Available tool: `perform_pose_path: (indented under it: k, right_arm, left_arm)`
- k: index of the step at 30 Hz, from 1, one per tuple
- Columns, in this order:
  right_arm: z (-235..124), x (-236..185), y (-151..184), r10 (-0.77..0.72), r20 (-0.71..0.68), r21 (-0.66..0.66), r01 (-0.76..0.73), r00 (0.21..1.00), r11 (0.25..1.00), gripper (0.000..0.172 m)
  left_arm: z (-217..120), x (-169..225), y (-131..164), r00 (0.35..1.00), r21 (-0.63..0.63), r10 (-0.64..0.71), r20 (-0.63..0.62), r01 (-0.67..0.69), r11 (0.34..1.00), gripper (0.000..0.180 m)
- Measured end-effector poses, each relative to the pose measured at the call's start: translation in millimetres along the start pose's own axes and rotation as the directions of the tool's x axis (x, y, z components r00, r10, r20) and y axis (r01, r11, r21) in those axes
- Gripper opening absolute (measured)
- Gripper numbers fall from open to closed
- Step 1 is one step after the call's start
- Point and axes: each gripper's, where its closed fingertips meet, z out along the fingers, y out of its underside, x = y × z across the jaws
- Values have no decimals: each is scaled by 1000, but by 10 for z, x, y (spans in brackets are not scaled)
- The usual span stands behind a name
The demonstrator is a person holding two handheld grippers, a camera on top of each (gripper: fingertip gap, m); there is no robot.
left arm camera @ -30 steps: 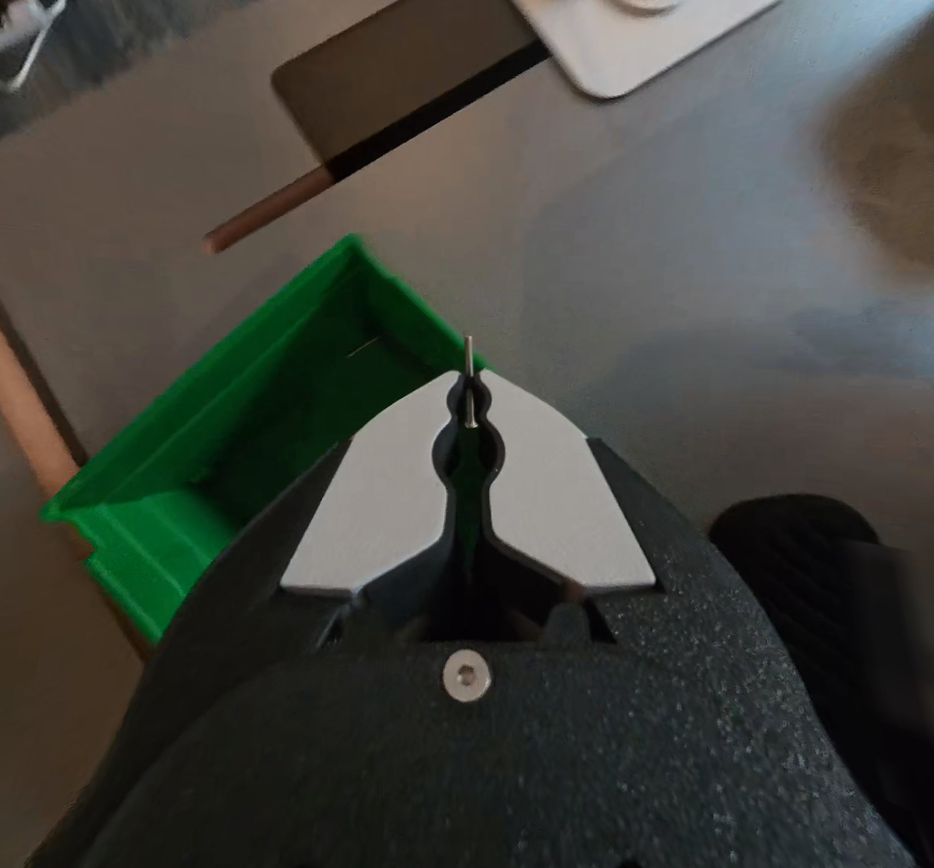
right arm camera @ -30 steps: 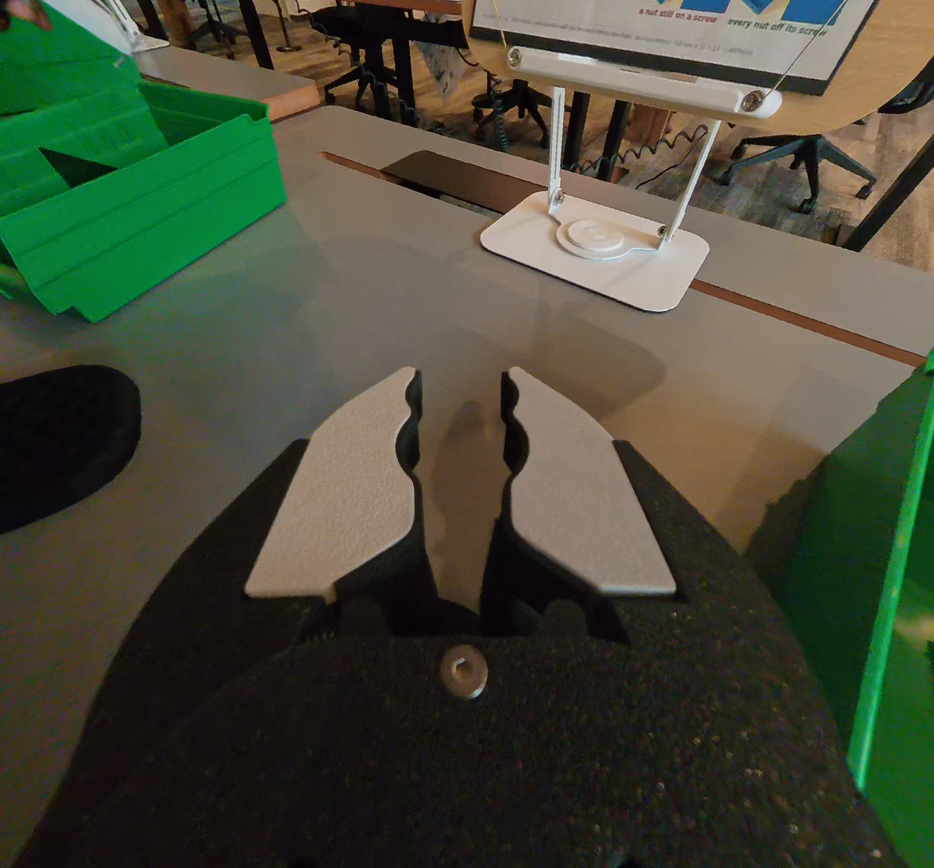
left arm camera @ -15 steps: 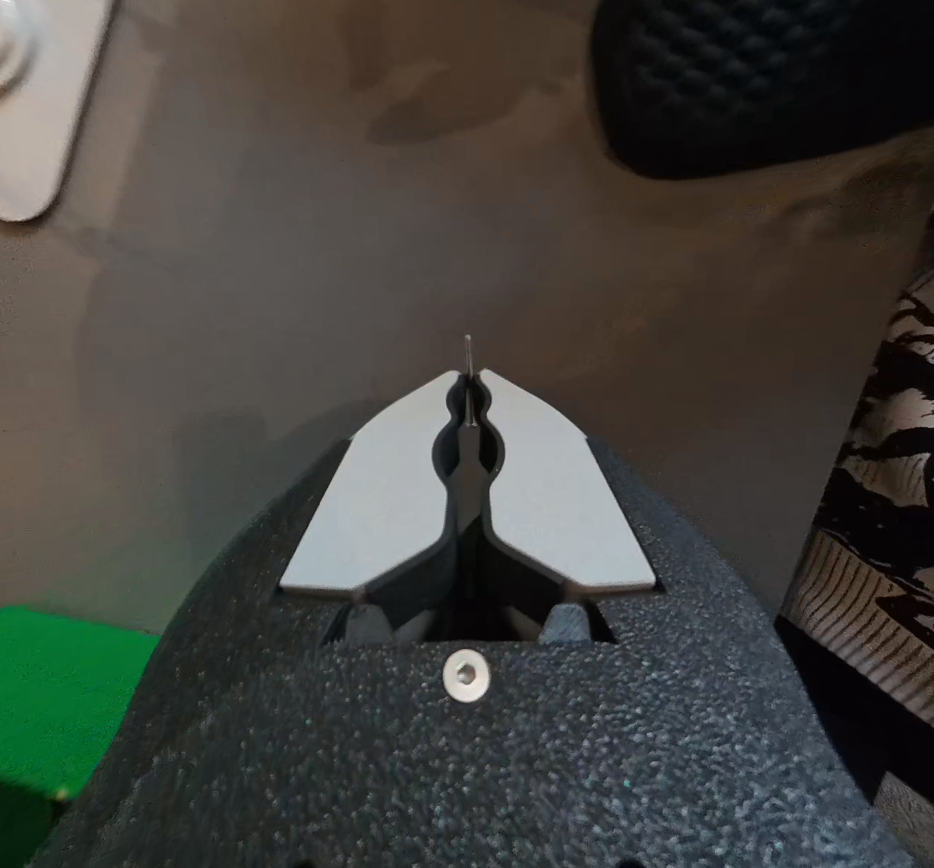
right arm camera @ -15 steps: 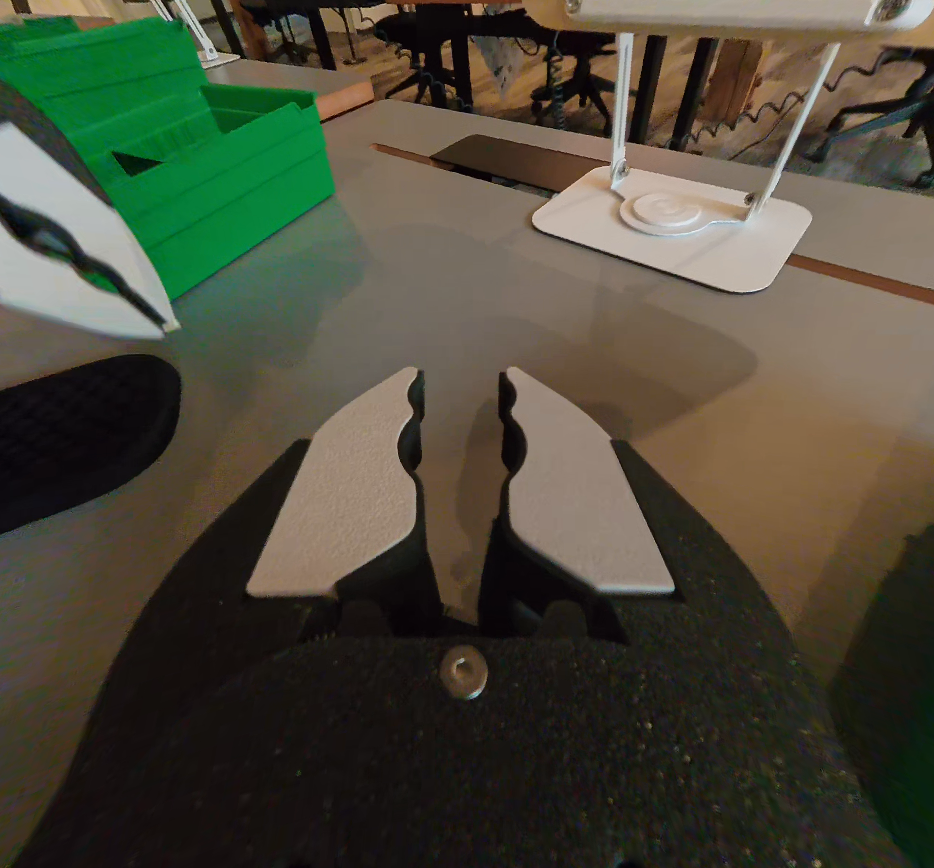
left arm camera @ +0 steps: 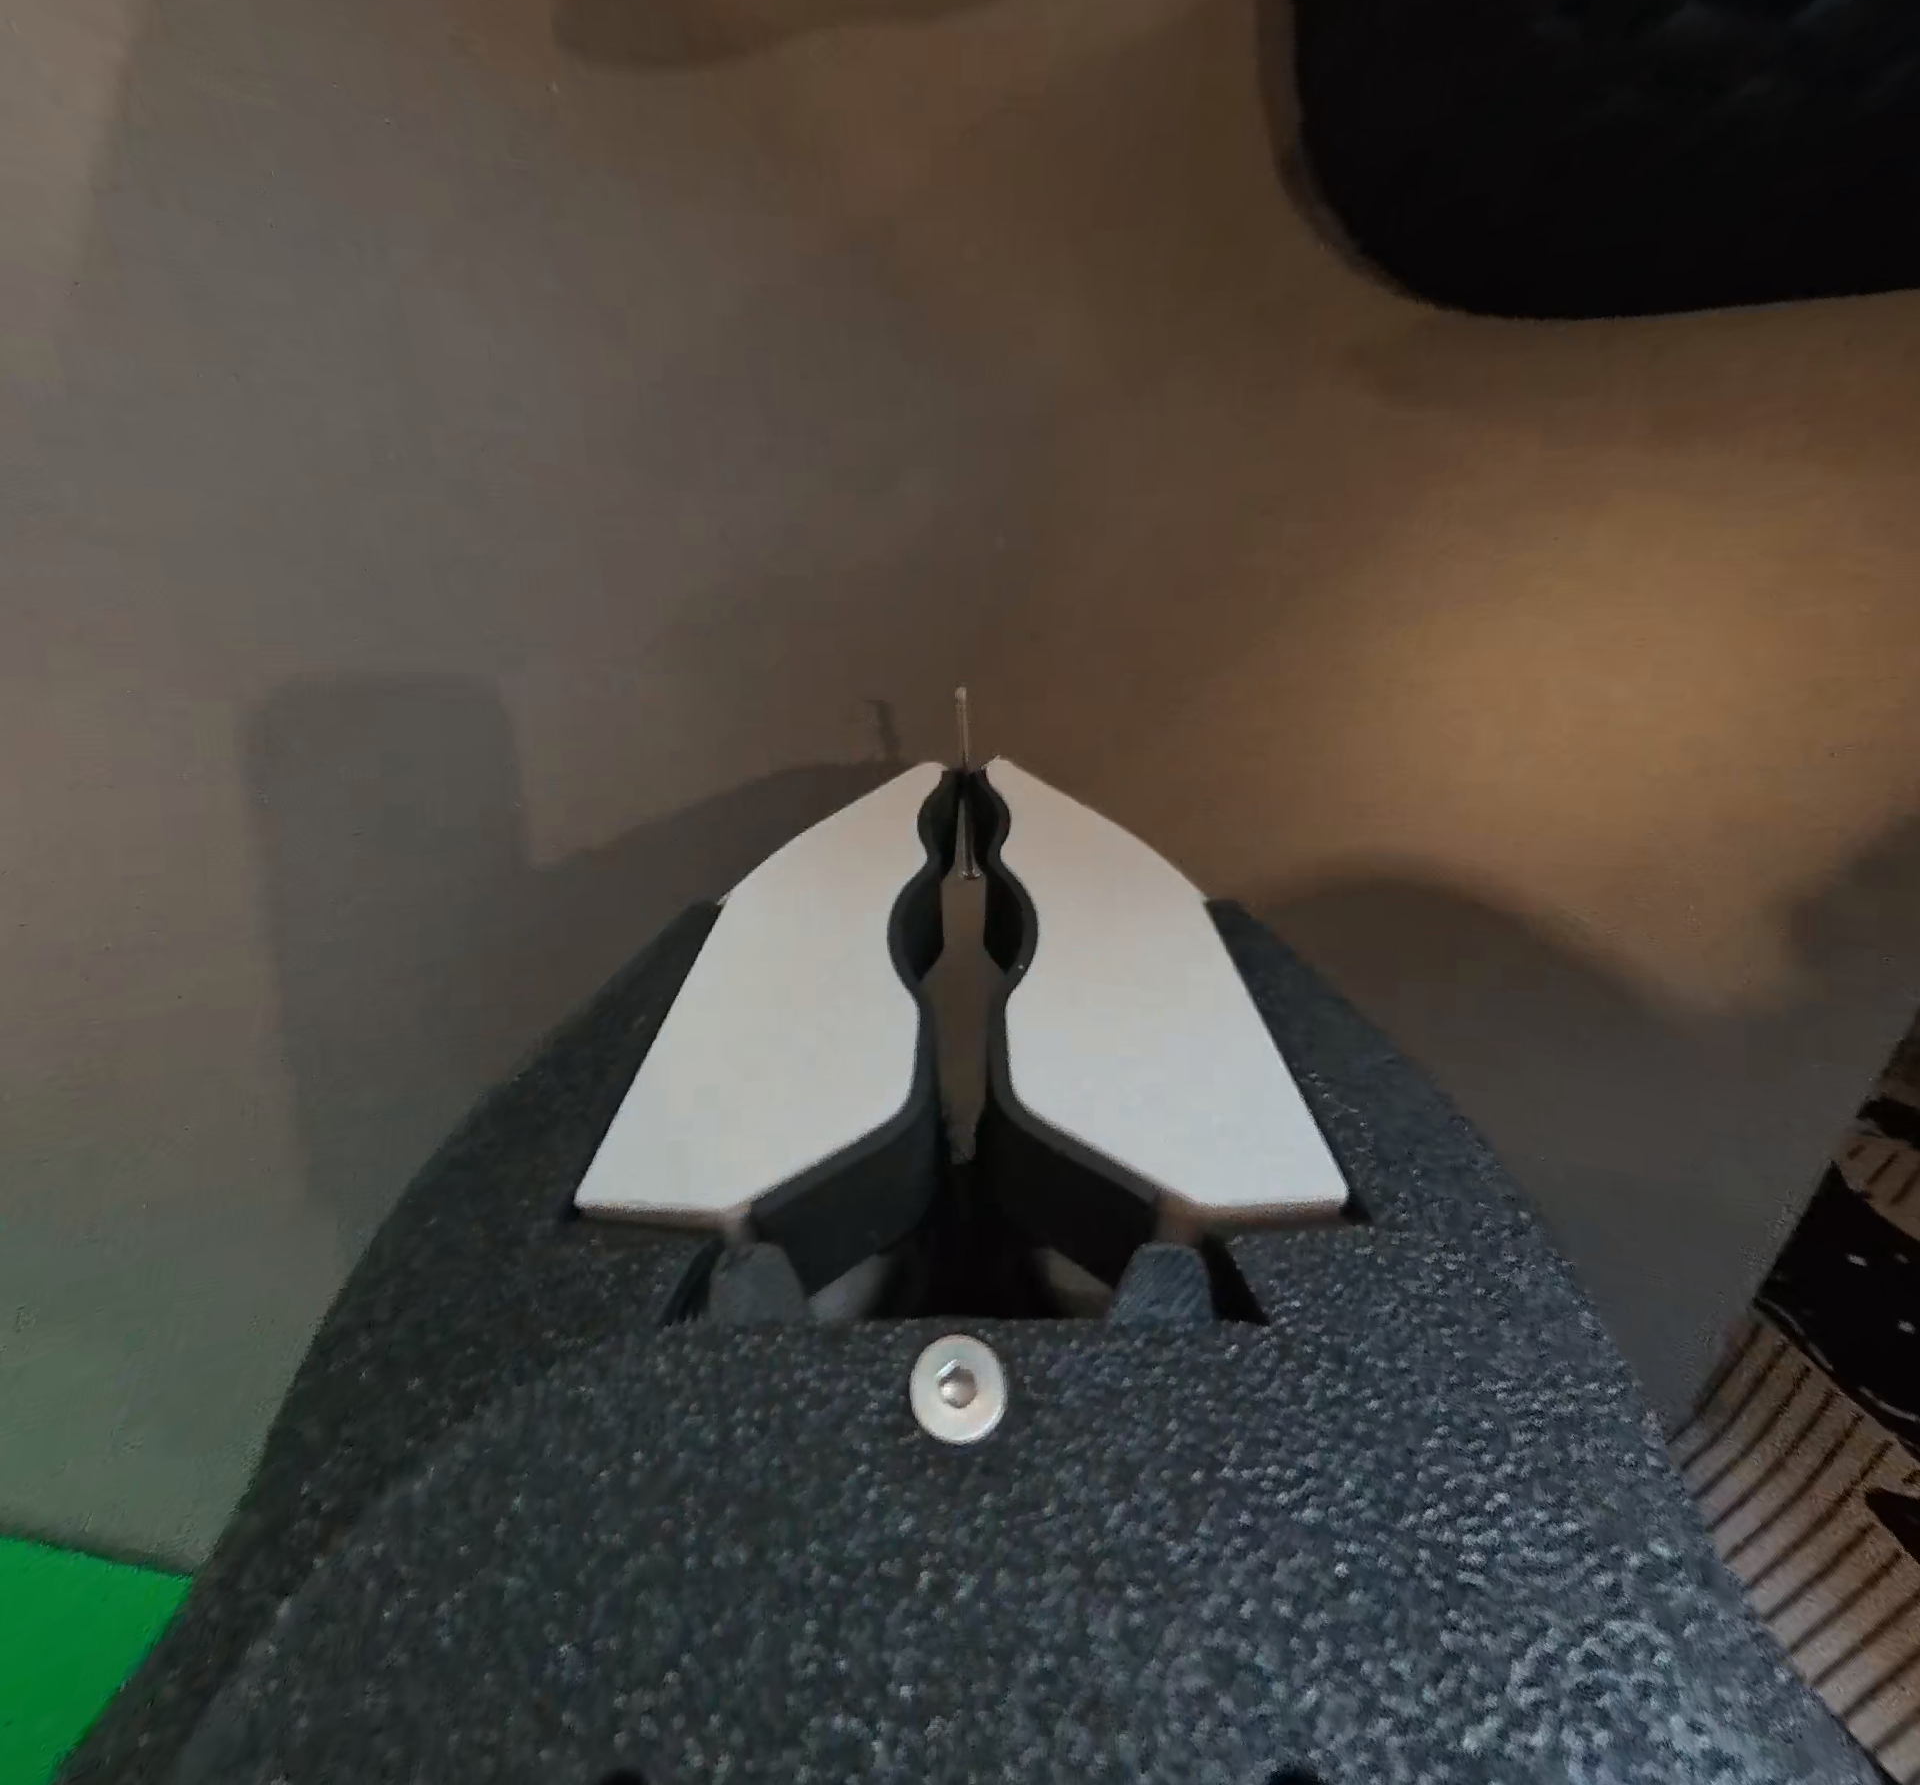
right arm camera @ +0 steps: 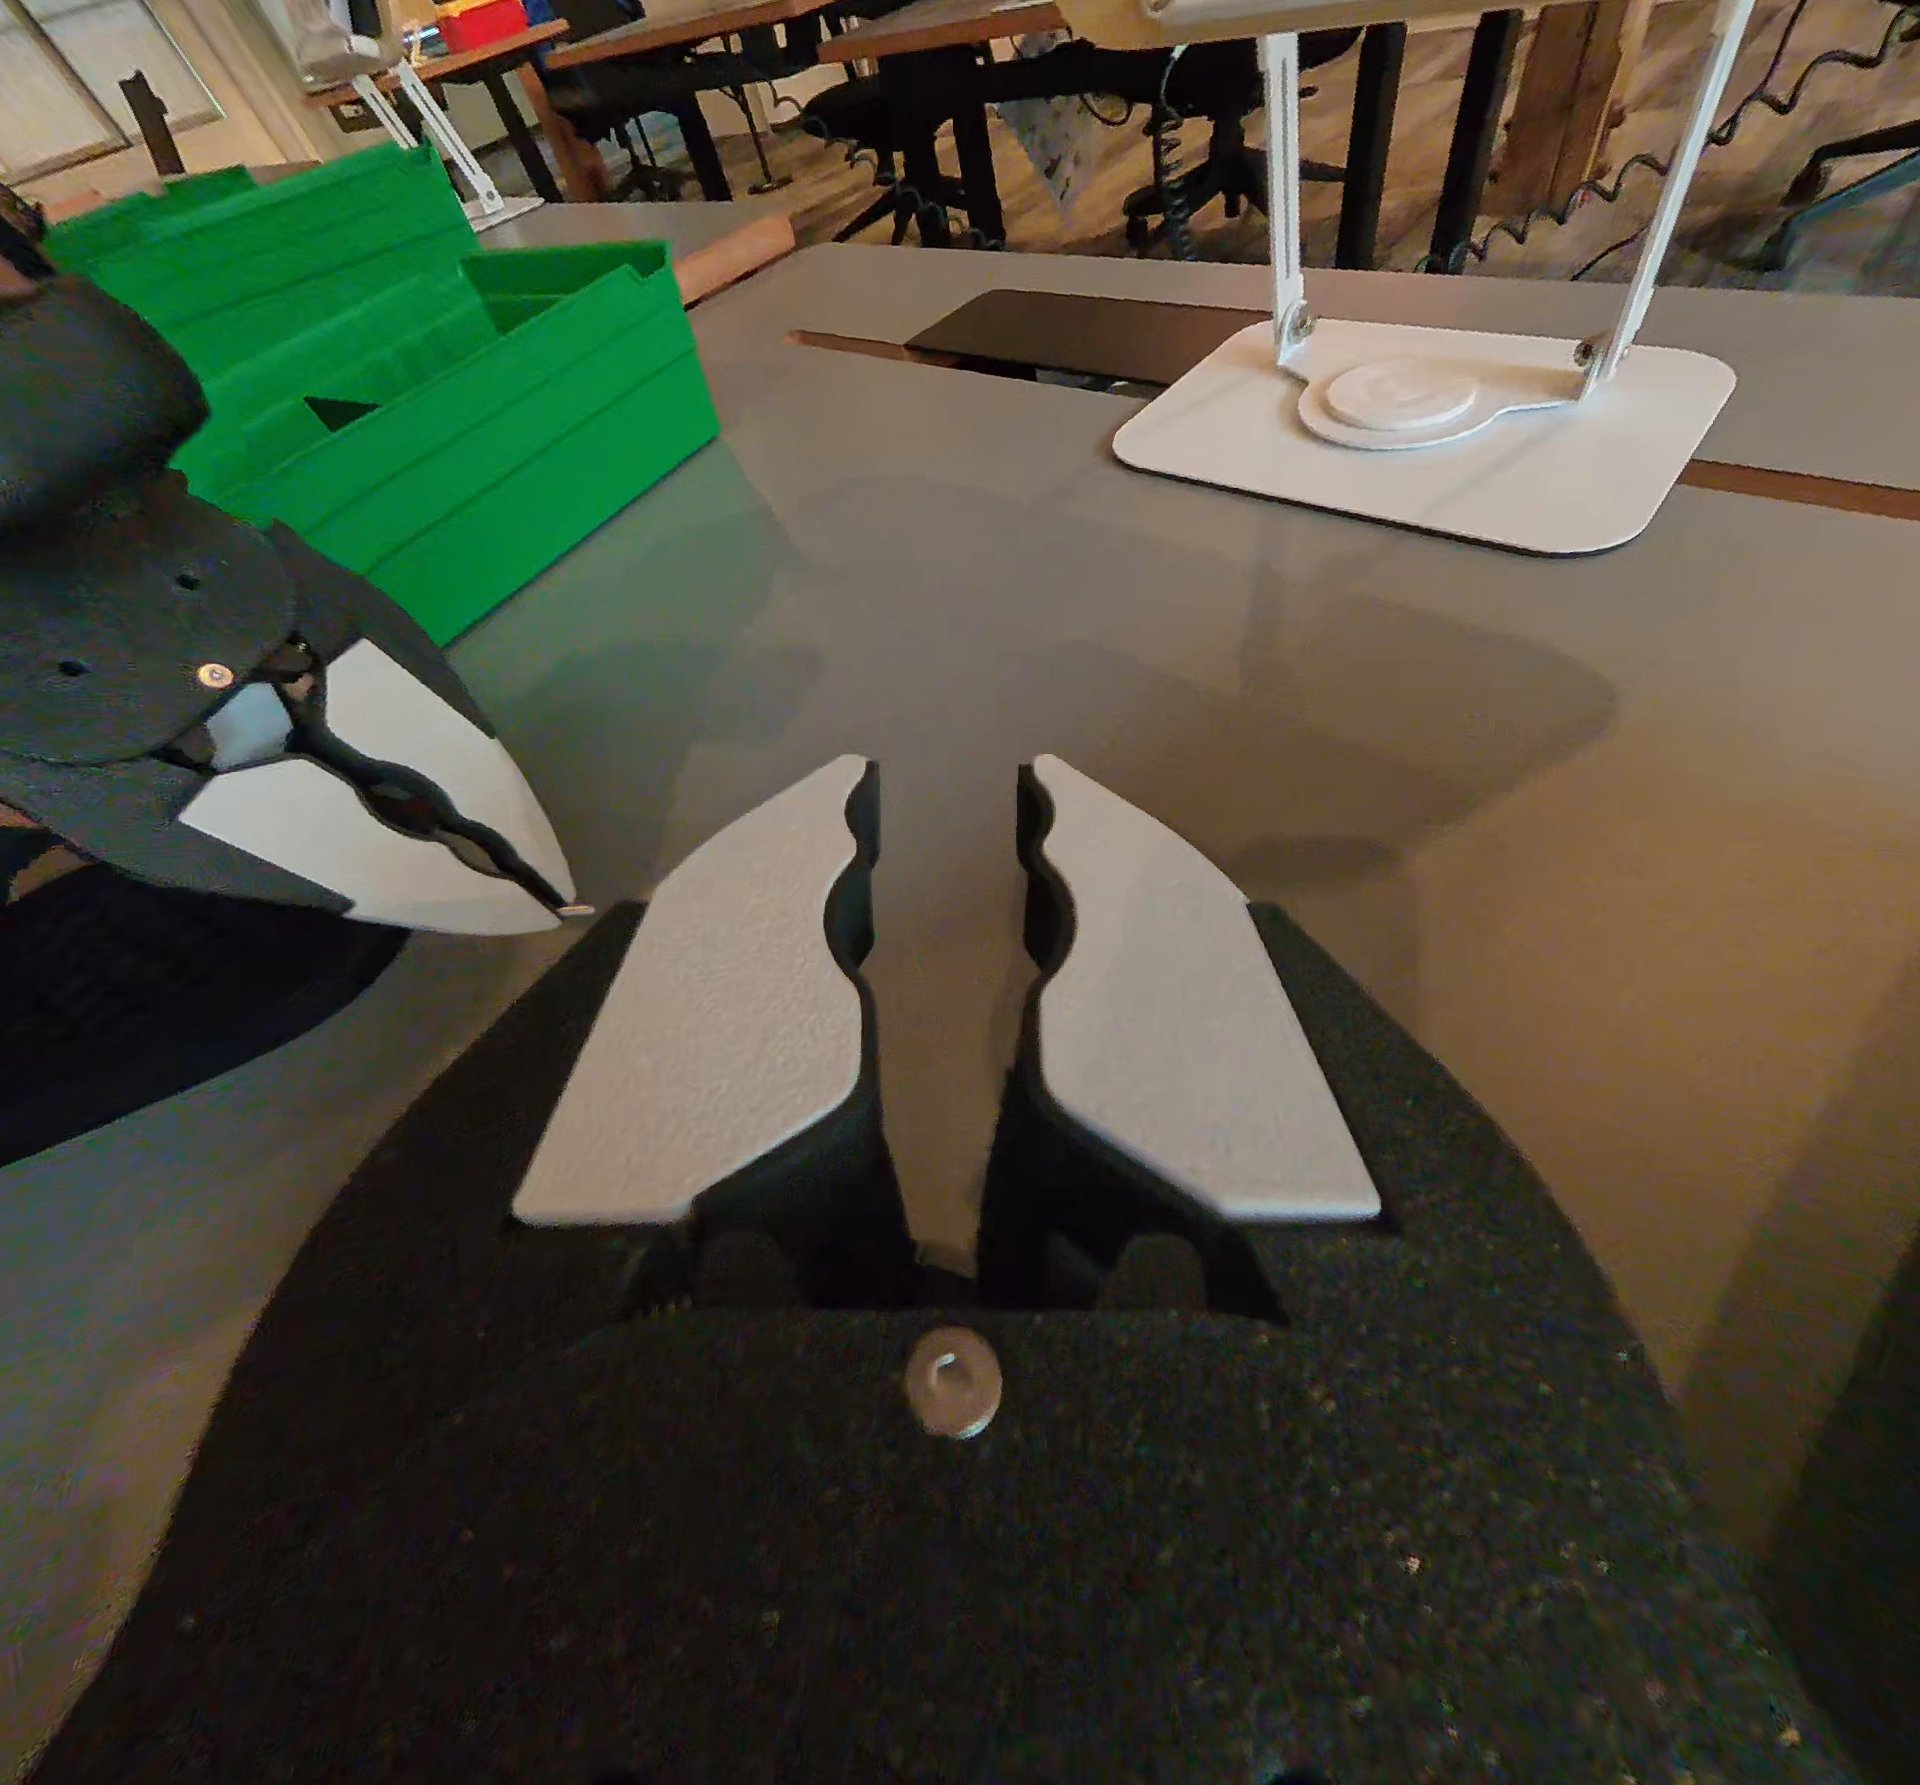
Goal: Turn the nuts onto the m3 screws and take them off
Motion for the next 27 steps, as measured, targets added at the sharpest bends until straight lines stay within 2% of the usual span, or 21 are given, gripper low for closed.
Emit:
perform_pose_path:
  k: [20, 27]
  right_arm:
    - [20, 10, 55, -8, -6, -27, 8, 1000, 1000, 24]
    - [14, 23, 53, -12, -15, -27, 12, 1000, 1000, 24]
  left_arm:
    - [133, 29, 90, 998, 9, -56, -42, 56, 998, 3]
    - [39, 2, 97, 997, 37, -76, -27, 77, 996, 20]
